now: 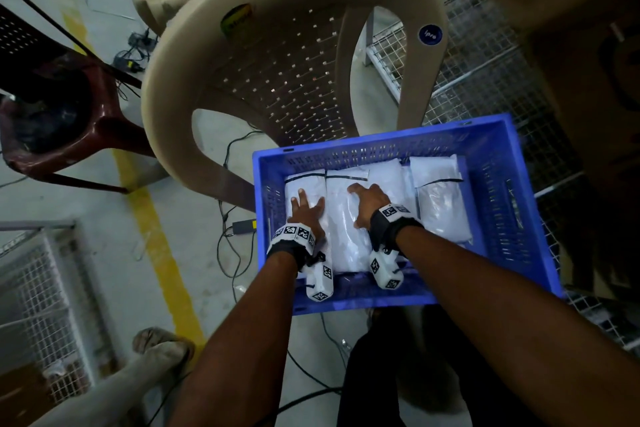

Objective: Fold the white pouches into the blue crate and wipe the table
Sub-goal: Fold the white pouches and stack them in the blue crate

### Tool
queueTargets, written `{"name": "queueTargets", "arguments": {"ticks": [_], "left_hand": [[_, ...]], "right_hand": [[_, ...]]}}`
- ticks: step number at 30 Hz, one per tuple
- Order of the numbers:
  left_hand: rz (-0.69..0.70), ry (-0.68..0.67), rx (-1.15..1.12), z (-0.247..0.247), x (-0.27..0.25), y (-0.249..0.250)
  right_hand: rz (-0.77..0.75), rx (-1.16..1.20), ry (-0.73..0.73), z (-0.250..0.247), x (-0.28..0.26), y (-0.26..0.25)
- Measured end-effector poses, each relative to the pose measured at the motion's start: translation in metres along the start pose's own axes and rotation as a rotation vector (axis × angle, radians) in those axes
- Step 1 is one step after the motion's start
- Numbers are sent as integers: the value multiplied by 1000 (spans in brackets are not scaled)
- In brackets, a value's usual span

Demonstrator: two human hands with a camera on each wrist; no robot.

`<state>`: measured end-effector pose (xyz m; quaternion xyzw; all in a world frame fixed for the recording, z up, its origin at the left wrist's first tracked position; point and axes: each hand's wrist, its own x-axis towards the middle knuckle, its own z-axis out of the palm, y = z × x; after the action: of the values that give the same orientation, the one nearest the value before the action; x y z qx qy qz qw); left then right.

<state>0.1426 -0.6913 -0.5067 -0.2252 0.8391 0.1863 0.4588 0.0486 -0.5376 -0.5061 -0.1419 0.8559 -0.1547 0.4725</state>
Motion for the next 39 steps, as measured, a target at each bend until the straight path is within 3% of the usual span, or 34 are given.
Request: {"name": "queueTargets", "arguments": {"ticks": [6,11,15,19,25,30,36,39], "left_hand": [[38,32,-87,-7,-6,-9],[57,257,-368,-34,-42,1],[218,433,-720,-64,-101,37],[411,458,-896,-100,-160,91],[681,487,-835,-148,-235,192],[945,438,-761,-176,-297,295],[1166,395,-586,-167,-346,408],[1203,383,-509,-150,-365,458]], "right_hand": [[-41,-42,-36,-5,-7,-2],[-73,228,186,-39,-53,1],[-49,455,383,-93,-113,11],[-97,647,563,-154,-188,26],[-106,744,821,-231,-317,67],[-55,824,1087,-264,-409,123],[83,860,1328,-274,-506,198],[198,855,1451,-278,-539,239]]}}
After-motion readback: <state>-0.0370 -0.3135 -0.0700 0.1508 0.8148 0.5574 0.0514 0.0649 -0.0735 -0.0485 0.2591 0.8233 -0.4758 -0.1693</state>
